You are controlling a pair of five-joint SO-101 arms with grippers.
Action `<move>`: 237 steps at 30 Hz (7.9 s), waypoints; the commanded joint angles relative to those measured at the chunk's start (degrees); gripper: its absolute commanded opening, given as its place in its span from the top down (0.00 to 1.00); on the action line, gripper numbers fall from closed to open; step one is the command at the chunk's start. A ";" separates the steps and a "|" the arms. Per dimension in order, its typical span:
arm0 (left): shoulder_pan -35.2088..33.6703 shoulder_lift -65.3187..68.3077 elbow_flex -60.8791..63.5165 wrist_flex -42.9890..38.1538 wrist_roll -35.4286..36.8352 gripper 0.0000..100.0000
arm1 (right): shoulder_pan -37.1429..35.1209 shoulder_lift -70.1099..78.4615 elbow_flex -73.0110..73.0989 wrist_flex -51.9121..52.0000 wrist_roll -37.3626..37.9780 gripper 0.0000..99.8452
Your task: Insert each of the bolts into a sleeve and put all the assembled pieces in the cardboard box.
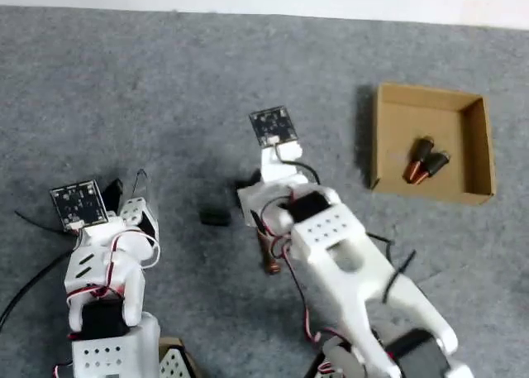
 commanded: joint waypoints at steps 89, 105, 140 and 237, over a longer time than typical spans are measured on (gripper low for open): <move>12.18 -0.04 -1.10 -2.55 -4.84 0.86 | 15.25 -33.01 24.22 -7.25 15.03 1.00; 31.87 0.04 -1.27 -3.08 -9.49 0.81 | 24.84 -66.51 46.90 -6.81 14.77 1.00; 41.27 100.18 -50.68 2.55 32.18 0.79 | 26.15 -80.48 52.35 -1.01 15.12 1.00; -0.04 116.35 -93.58 39.03 10.11 0.79 | 25.98 -80.48 56.66 -5.76 17.58 1.00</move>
